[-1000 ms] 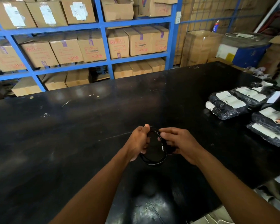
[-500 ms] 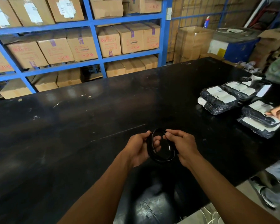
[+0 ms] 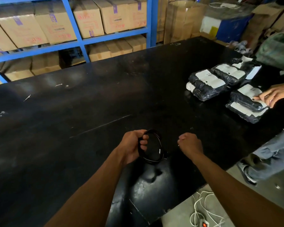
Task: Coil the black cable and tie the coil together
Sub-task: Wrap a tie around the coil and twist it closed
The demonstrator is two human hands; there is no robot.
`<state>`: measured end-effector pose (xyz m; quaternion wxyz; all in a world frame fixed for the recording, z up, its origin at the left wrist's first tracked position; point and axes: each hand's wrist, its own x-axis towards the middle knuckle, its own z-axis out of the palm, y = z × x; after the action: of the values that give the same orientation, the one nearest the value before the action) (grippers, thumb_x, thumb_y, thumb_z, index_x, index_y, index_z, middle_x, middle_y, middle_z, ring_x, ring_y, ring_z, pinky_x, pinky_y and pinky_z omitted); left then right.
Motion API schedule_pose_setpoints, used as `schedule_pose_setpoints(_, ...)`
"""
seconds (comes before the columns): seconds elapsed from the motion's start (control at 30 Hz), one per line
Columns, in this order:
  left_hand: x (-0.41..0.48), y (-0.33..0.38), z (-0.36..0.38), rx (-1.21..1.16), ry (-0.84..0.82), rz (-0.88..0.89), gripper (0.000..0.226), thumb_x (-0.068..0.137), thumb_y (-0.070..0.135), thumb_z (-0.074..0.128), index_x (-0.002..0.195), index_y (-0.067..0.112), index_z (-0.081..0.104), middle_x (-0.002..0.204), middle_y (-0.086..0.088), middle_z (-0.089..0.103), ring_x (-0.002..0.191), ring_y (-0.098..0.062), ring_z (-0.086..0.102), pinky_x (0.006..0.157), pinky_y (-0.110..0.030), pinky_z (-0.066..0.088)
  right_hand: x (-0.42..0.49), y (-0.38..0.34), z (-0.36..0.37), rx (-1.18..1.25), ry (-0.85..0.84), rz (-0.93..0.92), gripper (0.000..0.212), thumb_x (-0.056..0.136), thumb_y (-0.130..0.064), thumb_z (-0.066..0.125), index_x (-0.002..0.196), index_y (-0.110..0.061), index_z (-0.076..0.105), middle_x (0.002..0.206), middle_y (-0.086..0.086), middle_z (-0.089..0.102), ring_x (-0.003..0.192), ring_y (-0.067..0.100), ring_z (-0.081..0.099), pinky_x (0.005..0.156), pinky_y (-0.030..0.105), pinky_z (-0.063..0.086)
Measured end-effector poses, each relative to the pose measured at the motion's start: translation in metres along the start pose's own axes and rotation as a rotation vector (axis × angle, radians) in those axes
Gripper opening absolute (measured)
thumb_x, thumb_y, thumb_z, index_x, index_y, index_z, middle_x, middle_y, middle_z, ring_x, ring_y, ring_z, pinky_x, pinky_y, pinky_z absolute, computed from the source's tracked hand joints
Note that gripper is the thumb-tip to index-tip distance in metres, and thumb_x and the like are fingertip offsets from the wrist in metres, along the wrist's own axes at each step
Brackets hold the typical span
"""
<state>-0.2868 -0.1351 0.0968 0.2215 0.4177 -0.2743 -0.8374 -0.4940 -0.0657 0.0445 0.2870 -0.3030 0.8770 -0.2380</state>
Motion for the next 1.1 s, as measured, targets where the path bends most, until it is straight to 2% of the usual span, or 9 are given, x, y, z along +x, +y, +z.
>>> schedule_pose_setpoints(0.1, 0.011, -0.006, -0.002, 0.02, -0.001, -0.002, 0.027, 0.095, 0.0, 0.026, 0.102, 0.007, 0.052, 0.065, 0.002, 0.044, 0.051, -0.005, 0.032, 0.043, -0.016, 0.024, 0.021, 0.029, 0.003, -0.213, -0.053, -0.026, 0.042, 0.087, -0.011, 0.064, 0.128, -0.021, 0.057, 0.128, 0.012, 0.059, 0.115, 0.032, 0.059, 0.093, 0.04, 0.049)
schedule_pose_setpoints(0.17, 0.013, -0.008, -0.004, -0.007, -0.005, -0.008, 0.027, 0.096, 0.001, 0.028, 0.103, 0.006, 0.053, 0.067, 0.001, 0.046, 0.053, -0.006, 0.033, 0.045, -0.017, 0.025, 0.029, 0.043, 0.009, -0.323, -0.125, -0.055, 0.045, 0.086, -0.009, 0.064, 0.129, -0.02, 0.055, 0.128, 0.013, 0.057, 0.114, 0.032, 0.059, 0.088, 0.037, 0.048)
schedule_pose_setpoints(0.4, 0.021, -0.006, -0.014, 0.025, 0.049, 0.009, 0.026, 0.1, 0.0, 0.03, 0.113, 0.003, 0.052, 0.07, -0.002, 0.048, 0.049, -0.006, 0.035, 0.042, -0.016, 0.028, 0.045, 0.05, 0.023, -0.424, -0.06, -0.139, 0.031, 0.083, -0.004, 0.069, 0.112, -0.016, 0.065, 0.119, 0.013, 0.059, 0.105, 0.031, 0.062, 0.088, 0.037, 0.052)
schedule_pose_setpoints(0.57, 0.019, 0.001, -0.018, 0.204, 0.008, 0.021, 0.029, 0.099, 0.001, 0.03, 0.081, 0.014, 0.048, 0.07, 0.0, 0.046, 0.048, -0.005, 0.033, 0.044, -0.017, 0.03, 0.046, 0.047, 0.026, -0.508, -0.056, -0.166, 0.012, 0.085, -0.009, 0.065, 0.096, -0.013, 0.069, 0.104, 0.01, 0.066, 0.094, 0.028, 0.066, 0.084, 0.039, 0.056)
schedule_pose_setpoints(0.63, 0.019, 0.004, -0.02, 0.246, 0.028, 0.046, 0.03, 0.097, 0.0, 0.029, 0.077, 0.017, 0.045, 0.067, 0.002, 0.045, 0.048, -0.005, 0.033, 0.046, -0.019, 0.03, 0.041, 0.044, 0.026, -0.525, -0.058, -0.158, 0.007, 0.086, -0.011, 0.064, 0.09, -0.013, 0.069, 0.098, 0.009, 0.067, 0.088, 0.026, 0.067, 0.081, 0.039, 0.058)
schedule_pose_setpoints(0.73, 0.018, 0.009, -0.023, 0.302, 0.091, 0.127, 0.025, 0.097, 0.002, 0.031, 0.085, 0.016, 0.048, 0.063, 0.004, 0.046, 0.049, -0.006, 0.035, 0.052, -0.024, 0.031, 0.033, 0.032, 0.022, -0.42, -0.072, -0.142, 0.001, 0.086, -0.015, 0.066, 0.086, -0.016, 0.065, 0.089, 0.007, 0.068, 0.083, 0.023, 0.066, 0.077, 0.039, 0.058)
schedule_pose_setpoints(0.83, 0.014, 0.014, -0.029, 0.347, 0.15, 0.212, 0.029, 0.097, 0.0, 0.032, 0.079, 0.016, 0.05, 0.064, 0.003, 0.046, 0.049, -0.005, 0.036, 0.049, -0.022, 0.03, 0.021, 0.001, 0.014, -0.231, -0.048, -0.195, 0.008, 0.083, -0.021, 0.07, 0.082, -0.022, 0.063, 0.086, 0.006, 0.069, 0.083, 0.024, 0.068, 0.08, 0.044, 0.058)
schedule_pose_setpoints(0.93, 0.008, 0.021, -0.034, 0.332, 0.19, 0.26, 0.033, 0.099, 0.0, 0.033, 0.074, 0.015, 0.049, 0.063, 0.002, 0.047, 0.049, -0.005, 0.035, 0.046, -0.02, 0.027, -0.003, -0.038, 0.006, -0.044, 0.033, -0.378, 0.011, 0.082, -0.023, 0.073, 0.083, -0.021, 0.063, 0.074, 0.002, 0.07, 0.071, 0.021, 0.069, 0.071, 0.042, 0.059)
schedule_pose_setpoints(1.1, -0.01, 0.034, -0.042, 0.271, 0.166, 0.266, 0.027, 0.103, 0.005, 0.036, 0.082, 0.012, 0.052, 0.066, -0.001, 0.049, 0.049, -0.006, 0.034, 0.043, -0.017, 0.027, -0.059, -0.095, -0.011, 0.143, 0.062, -0.767, 0.013, 0.083, -0.006, 0.069, 0.095, -0.011, 0.065, 0.085, 0.0, 0.069, 0.076, 0.015, 0.068, 0.071, 0.026, 0.057)
